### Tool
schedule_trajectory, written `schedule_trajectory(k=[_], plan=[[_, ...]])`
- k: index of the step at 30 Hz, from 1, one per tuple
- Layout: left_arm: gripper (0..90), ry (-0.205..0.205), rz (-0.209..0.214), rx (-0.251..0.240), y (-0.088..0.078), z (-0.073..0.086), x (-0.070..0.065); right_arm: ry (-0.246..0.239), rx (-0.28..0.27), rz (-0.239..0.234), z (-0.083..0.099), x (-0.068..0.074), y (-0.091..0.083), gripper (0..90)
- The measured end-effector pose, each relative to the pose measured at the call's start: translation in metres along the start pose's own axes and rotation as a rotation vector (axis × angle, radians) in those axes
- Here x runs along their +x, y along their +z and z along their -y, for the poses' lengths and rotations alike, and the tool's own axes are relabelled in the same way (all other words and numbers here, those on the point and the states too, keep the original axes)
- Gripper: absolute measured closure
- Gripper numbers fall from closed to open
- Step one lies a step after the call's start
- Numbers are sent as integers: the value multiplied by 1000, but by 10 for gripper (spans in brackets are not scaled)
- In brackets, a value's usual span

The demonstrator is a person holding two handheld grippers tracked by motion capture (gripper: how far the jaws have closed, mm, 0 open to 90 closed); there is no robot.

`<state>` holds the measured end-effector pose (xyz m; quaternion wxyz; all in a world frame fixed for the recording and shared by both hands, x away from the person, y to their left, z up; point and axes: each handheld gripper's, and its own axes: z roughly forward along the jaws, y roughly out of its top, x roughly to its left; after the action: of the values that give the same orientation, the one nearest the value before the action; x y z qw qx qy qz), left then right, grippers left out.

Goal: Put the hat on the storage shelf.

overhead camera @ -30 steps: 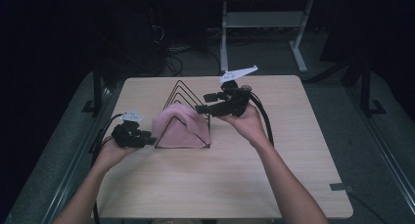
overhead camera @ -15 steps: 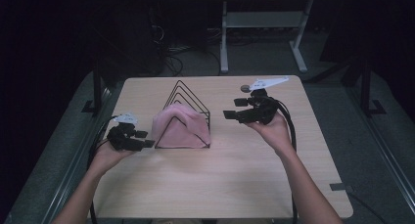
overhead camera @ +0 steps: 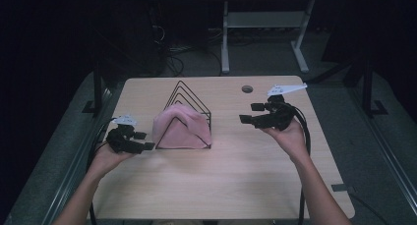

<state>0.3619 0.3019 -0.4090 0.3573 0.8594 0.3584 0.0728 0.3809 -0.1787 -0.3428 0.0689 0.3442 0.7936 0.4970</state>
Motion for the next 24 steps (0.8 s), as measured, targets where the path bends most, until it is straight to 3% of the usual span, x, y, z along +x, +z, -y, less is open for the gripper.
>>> schedule_trajectory(k=[14,24], plan=[[278,-16,-8,-14,-8,5,-4,51,4,39,25,-14,-20,245],[257,-32,-15,-34,-10,12,-9,103,17,67,53,-25,-33,244]])
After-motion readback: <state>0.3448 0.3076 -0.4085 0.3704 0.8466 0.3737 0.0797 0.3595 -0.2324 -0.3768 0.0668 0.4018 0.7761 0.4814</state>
